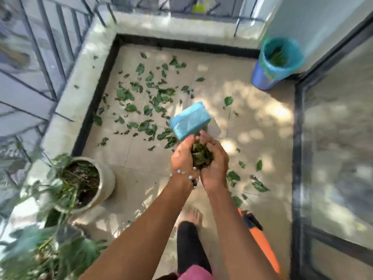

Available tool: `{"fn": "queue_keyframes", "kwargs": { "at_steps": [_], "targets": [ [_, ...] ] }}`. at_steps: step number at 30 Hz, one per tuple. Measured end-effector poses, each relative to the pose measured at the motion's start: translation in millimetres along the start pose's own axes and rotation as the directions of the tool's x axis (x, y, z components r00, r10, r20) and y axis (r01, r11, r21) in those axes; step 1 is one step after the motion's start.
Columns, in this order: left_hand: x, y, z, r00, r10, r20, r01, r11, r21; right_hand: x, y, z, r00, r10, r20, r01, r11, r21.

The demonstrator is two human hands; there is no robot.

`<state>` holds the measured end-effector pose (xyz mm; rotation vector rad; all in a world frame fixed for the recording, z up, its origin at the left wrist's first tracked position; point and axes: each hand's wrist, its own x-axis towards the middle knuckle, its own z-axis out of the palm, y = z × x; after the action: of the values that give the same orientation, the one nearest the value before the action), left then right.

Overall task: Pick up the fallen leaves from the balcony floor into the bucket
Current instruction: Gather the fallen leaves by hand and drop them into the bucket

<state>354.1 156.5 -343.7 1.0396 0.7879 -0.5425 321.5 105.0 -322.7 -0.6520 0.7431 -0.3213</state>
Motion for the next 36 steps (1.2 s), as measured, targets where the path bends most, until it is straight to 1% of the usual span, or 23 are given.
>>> {"fn": "queue_keyframes", "kwargs": {
  "at_steps": [1,5,7,8,11,12,14,17,20,23,26,28,30,31,33,36],
  "targets": [
    [-20,15,19,1.0,0.003,0.029,-0.002,1.0,-0.009,-8,-24,14,1.0,-0.01,-0.002,0.01,1.0,0.024],
    [-88,70,94,0.995,0.006,0.099,-0.011,0.999,0.048,-23,-116,63,0.998,-0.035,-0.043,0.039,0.995,0.091],
    [-109,87,131,0.988,-0.055,0.146,0.041,0.994,0.101,-22,-156,81,0.997,-0.066,-0.047,0.069,0.996,0.062],
    [-116,96,150,0.986,-0.076,0.15,0.062,0.993,0.096,-18,-174,88,0.994,-0.092,-0.05,0.095,0.995,0.043],
    [-132,118,202,0.973,-0.11,0.203,0.116,0.993,-0.015,1,-219,105,0.987,-0.136,-0.09,0.137,0.991,-0.001],
    [-130,120,219,0.974,-0.104,0.204,0.102,0.995,0.019,10,-231,107,0.984,-0.153,-0.094,0.152,0.988,-0.009],
    [-123,122,247,0.97,-0.095,0.222,0.09,0.995,0.035,26,-252,109,0.979,-0.184,-0.094,0.185,0.983,0.004],
    [-103,119,287,0.961,-0.097,0.258,0.083,0.994,0.064,61,-273,105,0.966,-0.228,-0.118,0.237,0.969,0.072],
    [-71,120,332,0.955,-0.156,0.253,0.141,0.987,0.074,109,-291,106,0.952,-0.224,-0.21,0.245,0.966,0.081],
    [-41,121,378,0.927,-0.22,0.305,0.207,0.975,0.077,159,-314,108,0.943,-0.205,-0.264,0.243,0.962,0.123],
    [-11,131,430,0.938,-0.21,0.276,0.185,0.976,0.114,211,-340,109,0.936,-0.194,-0.295,0.24,0.962,0.128],
    [11,131,459,0.928,-0.235,0.288,0.188,0.965,0.181,246,-353,107,0.925,-0.203,-0.321,0.253,0.96,0.122],
    [30,130,490,0.946,-0.228,0.23,0.163,0.949,0.27,281,-365,105,0.919,-0.197,-0.341,0.256,0.957,0.135],
    [44,127,503,0.948,-0.239,0.208,0.174,0.941,0.29,297,-371,103,0.919,-0.184,-0.35,0.249,0.957,0.15],
    [72,118,529,0.939,-0.274,0.209,0.217,0.941,0.259,331,-380,94,0.912,-0.169,-0.373,0.245,0.955,0.165],
    [110,105,563,0.922,-0.318,0.221,0.267,0.935,0.233,384,-387,77,0.902,-0.153,-0.405,0.22,0.968,0.124]
  ]
}}
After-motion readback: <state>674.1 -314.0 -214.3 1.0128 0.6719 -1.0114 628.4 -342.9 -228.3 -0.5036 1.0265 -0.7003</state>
